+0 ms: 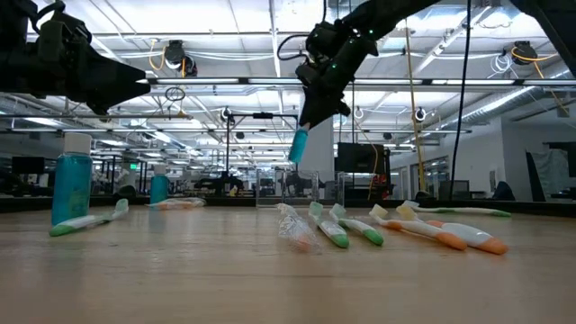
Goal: Pick & Place toothbrushing station
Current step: Put the blue mouthwash into the transparent organizer
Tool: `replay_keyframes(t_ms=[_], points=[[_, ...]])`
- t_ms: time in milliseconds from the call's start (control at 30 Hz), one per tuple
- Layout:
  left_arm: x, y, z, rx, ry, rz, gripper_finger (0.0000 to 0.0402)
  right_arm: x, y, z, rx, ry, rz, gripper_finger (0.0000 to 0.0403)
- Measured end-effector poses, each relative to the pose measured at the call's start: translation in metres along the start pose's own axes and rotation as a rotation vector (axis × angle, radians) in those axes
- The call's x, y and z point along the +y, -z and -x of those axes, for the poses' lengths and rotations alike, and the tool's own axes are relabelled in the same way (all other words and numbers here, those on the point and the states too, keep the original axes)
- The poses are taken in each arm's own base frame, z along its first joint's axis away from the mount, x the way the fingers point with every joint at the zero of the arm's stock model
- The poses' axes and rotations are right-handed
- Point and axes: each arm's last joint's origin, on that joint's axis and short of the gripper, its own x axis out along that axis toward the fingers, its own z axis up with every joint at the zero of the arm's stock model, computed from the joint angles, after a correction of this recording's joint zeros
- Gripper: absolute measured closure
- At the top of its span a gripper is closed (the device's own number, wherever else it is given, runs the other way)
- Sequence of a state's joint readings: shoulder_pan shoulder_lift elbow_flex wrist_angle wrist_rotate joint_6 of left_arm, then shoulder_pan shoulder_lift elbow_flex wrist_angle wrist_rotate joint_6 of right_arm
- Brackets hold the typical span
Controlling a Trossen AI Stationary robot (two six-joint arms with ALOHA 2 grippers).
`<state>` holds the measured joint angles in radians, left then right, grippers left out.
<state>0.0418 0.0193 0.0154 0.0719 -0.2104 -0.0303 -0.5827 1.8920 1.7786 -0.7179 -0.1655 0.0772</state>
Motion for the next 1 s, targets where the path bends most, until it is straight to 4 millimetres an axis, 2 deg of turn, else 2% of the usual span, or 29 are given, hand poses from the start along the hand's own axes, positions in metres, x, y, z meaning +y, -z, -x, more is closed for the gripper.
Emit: replay_keyframes(t_ms=[367,733,1000], points=[[0.0,0.0,0.0,0.0,0.0,0.0,0.0174,-0.003,0.007,-0.013,0.072,0.043,0.003,0.0312],[0.0,0.0,0.0,0.0,0.0,0.0,0.0174,0.006,0.012,-0.014,0.107,0.103,0.046,0.0312],[0.0,0.0,0.0,0.0,0.0,0.0,0.0174,0.008,0.022,-0.026,0.119,0.097,0.062,0.0307]])
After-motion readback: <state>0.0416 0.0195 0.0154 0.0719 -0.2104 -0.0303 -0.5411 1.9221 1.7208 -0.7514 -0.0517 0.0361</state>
